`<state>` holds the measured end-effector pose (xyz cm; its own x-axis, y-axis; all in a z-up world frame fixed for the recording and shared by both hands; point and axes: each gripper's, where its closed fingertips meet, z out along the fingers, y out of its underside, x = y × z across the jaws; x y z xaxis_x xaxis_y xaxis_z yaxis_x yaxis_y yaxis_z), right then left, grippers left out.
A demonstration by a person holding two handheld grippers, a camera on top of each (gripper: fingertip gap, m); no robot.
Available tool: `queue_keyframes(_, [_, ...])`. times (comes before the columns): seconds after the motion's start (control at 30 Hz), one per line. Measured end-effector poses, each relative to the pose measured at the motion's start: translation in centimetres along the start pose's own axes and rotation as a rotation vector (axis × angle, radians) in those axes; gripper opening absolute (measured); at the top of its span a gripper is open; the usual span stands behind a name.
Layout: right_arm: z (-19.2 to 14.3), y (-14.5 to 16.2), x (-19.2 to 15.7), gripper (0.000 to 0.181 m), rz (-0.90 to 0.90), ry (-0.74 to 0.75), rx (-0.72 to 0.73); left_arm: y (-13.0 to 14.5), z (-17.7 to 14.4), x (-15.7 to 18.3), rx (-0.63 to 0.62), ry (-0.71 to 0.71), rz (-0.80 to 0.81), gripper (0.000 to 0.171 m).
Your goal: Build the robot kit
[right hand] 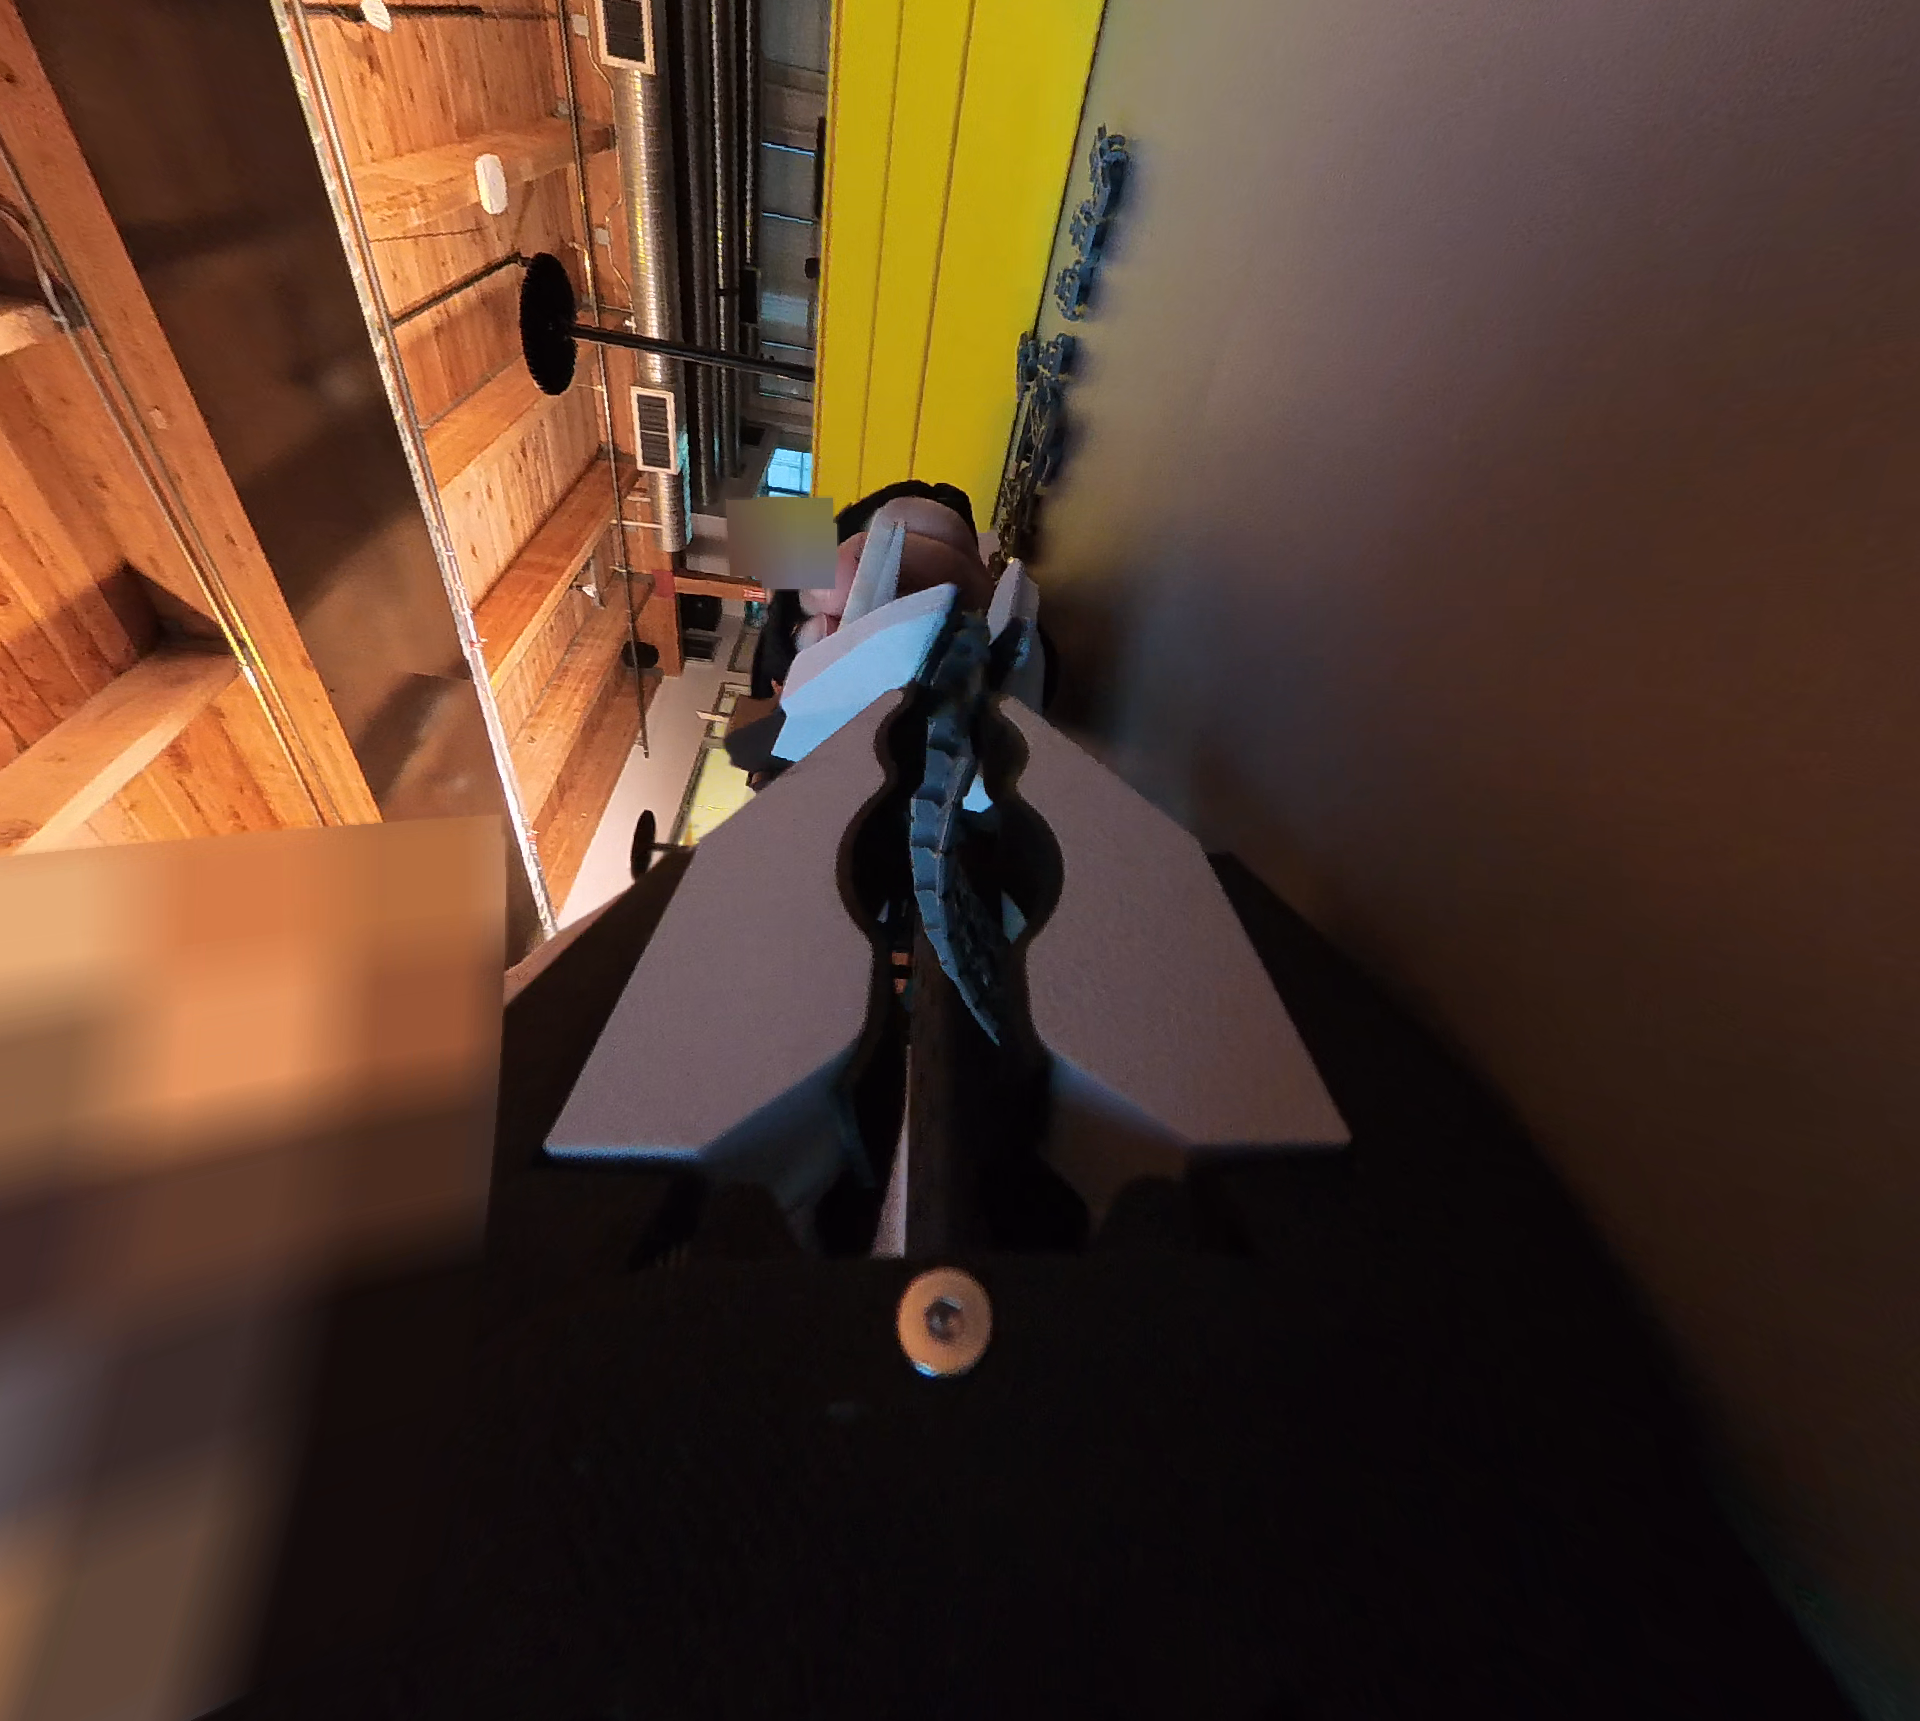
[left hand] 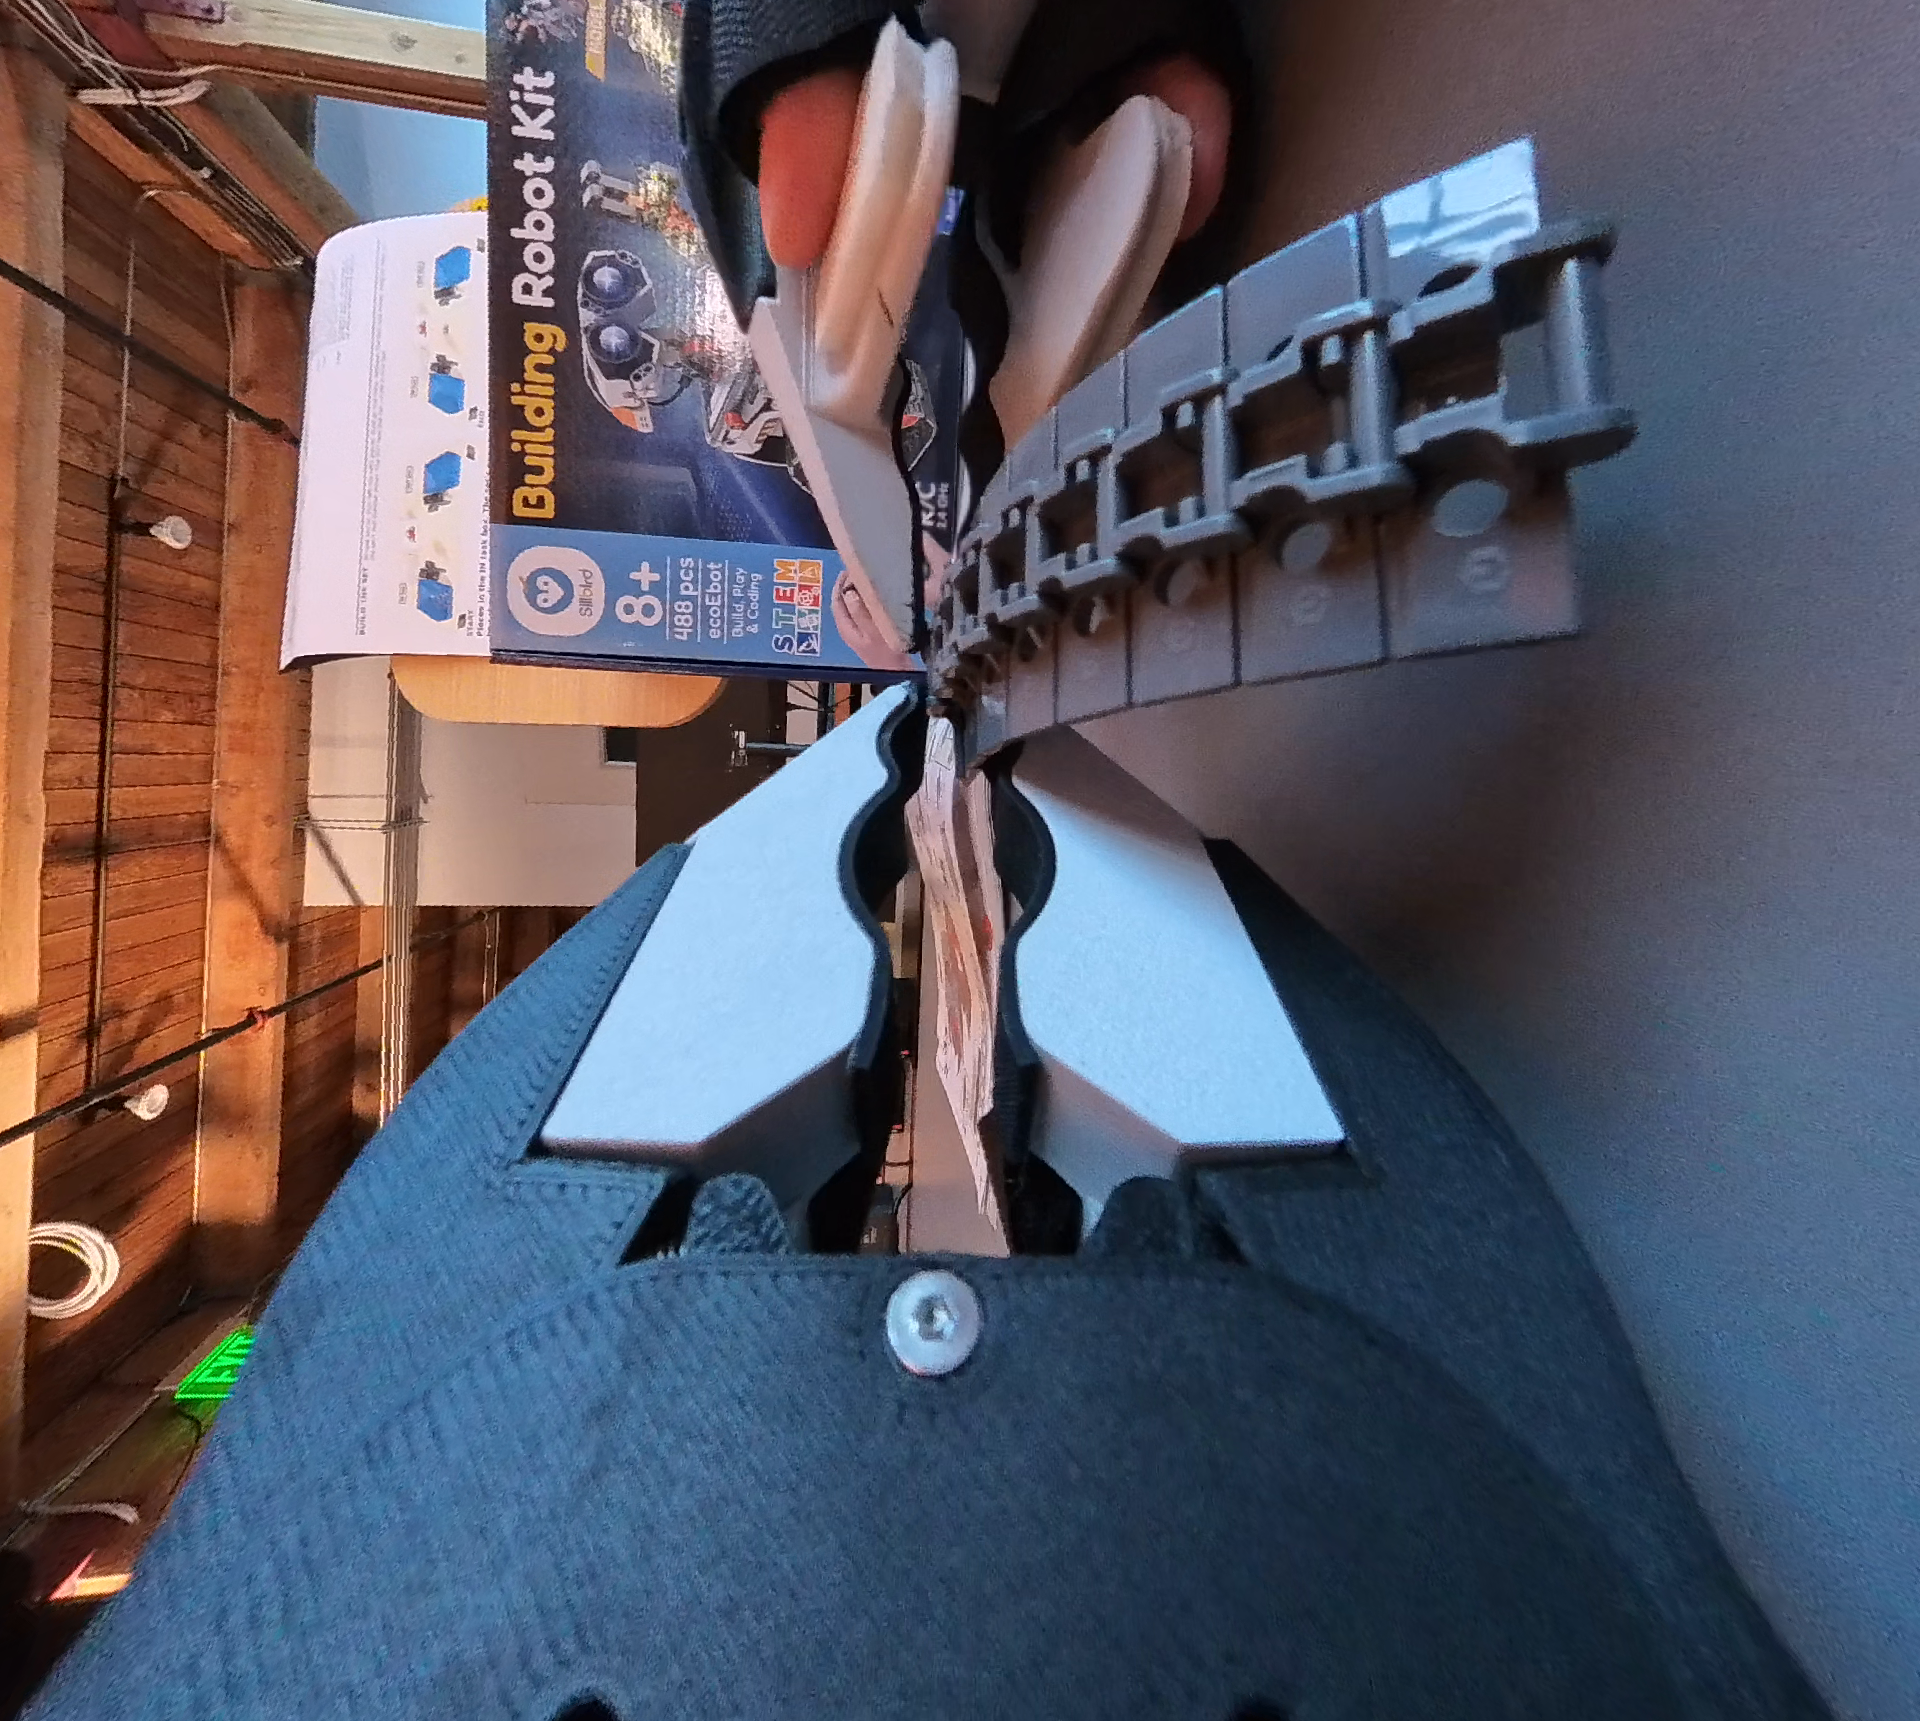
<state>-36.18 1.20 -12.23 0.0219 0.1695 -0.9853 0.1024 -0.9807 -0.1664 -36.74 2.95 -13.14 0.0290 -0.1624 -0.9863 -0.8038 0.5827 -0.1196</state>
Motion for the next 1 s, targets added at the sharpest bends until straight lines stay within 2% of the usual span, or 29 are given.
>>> queue_keyframes(0.3, [0.2, -0.3, -0.4, 0.006, -0.091, -0.002, 0.020, 0.1, 0.2, -0.5, -0.020, -0.015, -0.010, 0.008])
queue_keyframes(0.57, [0.3, -0.4, -0.3, 0.005, -0.149, 0.033, 0.015, 0.0, 0.4, -0.5, -0.041, -0.015, 0.005, 0.008])
queue_keyframes(0.73, [0.3, -0.4, 0.2, 0.005, -0.222, 0.104, 0.009, 0.1, 0.5, 0.0, -0.060, 0.019, -0.009, 0.008])
queue_keyframes(0.9, [0.4, -0.6, -0.1, 0.005, -0.245, 0.095, 0.019, 0.0, 0.6, -0.5, -0.064, -0.001, -0.018, 0.008])
queue_keyframes(1.0, [0.4, -0.8, -0.6, 0.005, -0.264, 0.072, 0.028, 0.0, 0.6, -1.1, -0.034, 0.005, -0.121, 0.012])
